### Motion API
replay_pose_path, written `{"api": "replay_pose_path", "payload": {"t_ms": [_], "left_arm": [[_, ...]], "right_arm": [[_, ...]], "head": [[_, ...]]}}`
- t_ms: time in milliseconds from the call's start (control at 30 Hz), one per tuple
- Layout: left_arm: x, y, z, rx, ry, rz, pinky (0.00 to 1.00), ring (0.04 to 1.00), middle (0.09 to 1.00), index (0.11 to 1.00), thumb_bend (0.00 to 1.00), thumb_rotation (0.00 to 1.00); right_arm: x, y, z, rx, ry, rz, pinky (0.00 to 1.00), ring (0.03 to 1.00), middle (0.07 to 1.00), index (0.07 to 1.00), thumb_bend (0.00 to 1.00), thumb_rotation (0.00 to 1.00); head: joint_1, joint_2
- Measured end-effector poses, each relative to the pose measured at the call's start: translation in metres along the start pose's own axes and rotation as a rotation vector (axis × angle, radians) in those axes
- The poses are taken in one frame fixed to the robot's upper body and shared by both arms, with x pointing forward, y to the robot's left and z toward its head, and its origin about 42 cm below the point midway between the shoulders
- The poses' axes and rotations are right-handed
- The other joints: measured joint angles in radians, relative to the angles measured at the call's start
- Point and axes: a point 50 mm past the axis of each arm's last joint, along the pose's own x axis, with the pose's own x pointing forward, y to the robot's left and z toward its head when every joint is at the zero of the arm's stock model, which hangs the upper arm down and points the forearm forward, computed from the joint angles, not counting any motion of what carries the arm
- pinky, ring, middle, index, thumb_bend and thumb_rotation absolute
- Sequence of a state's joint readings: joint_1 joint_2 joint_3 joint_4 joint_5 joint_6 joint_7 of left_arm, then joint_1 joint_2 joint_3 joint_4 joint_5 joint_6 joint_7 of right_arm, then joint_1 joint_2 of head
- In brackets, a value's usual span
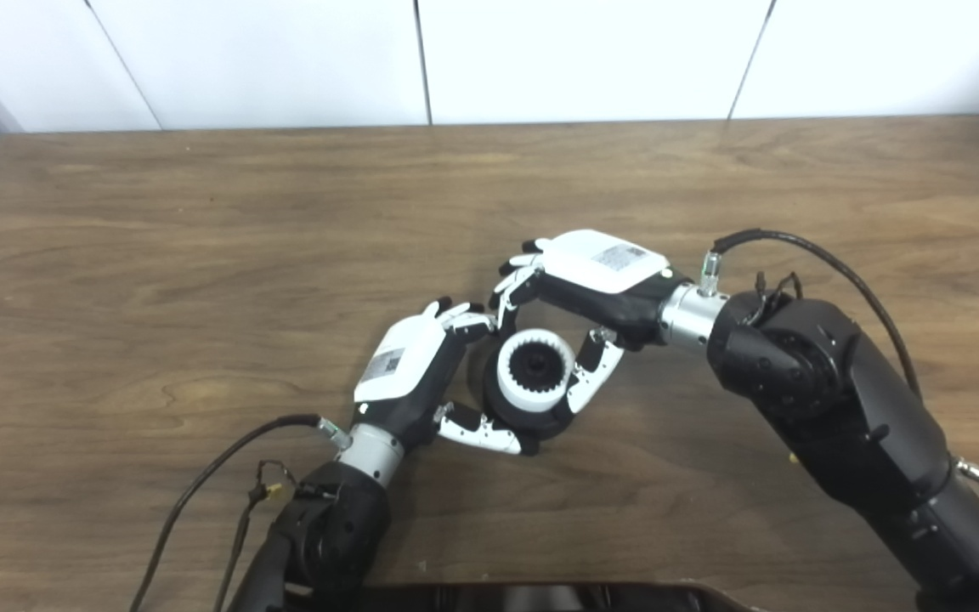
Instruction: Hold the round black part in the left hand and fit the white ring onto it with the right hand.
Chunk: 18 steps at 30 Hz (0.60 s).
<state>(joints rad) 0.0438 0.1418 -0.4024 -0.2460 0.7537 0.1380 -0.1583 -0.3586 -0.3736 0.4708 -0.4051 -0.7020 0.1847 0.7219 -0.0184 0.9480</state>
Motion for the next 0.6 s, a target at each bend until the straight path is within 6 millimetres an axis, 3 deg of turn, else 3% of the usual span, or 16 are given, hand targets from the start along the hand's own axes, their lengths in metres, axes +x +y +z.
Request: {"api": "replay_pose_path", "payload": {"t_ms": [333, 367, 400, 467, 600], "left_arm": [[-0.0002, 0.0005, 0.0006, -0.003, 0.001, -0.003, 1.00, 0.898, 0.793, 0.481, 0.52, 0.06], [-0.0002, 0.0005, 0.0006, -0.003, 0.002, -0.003, 1.00, 0.897, 0.793, 0.481, 0.52, 0.06], [-0.0002, 0.0005, 0.0007, -0.003, 0.002, -0.003, 1.00, 0.897, 0.793, 0.481, 0.52, 0.06], [-0.0002, 0.0005, 0.0006, -0.003, 0.002, -0.004, 1.00, 0.896, 0.792, 0.481, 0.52, 0.06], [-0.0002, 0.0007, 0.0006, -0.004, 0.001, -0.002, 1.00, 0.894, 0.789, 0.481, 0.52, 0.06]], "right_arm": [[-0.0008, 0.0003, -0.0016, 0.004, 0.006, -0.001, 1.00, 0.917, 0.814, 0.491, 0.52, 0.15], [-0.0008, 0.0003, -0.0017, 0.004, 0.007, -0.001, 1.00, 0.918, 0.818, 0.570, 0.81, 0.23], [-0.0009, 0.0002, -0.0018, 0.004, 0.008, 0.000, 1.00, 0.919, 0.822, 0.615, 0.90, 0.28], [-0.0010, 0.0005, -0.0023, -0.001, 0.015, 0.005, 1.00, 0.925, 0.831, 0.678, 0.98, 0.36], [-0.0024, -0.0005, -0.0040, -0.004, 0.032, 0.016, 1.00, 0.944, 0.857, 0.752, 1.00, 0.42]], "head": [[0.000, 0.002], [-0.002, 0.002], [-0.002, 0.002], [-0.003, 0.002], [-0.003, 0.002]]}}
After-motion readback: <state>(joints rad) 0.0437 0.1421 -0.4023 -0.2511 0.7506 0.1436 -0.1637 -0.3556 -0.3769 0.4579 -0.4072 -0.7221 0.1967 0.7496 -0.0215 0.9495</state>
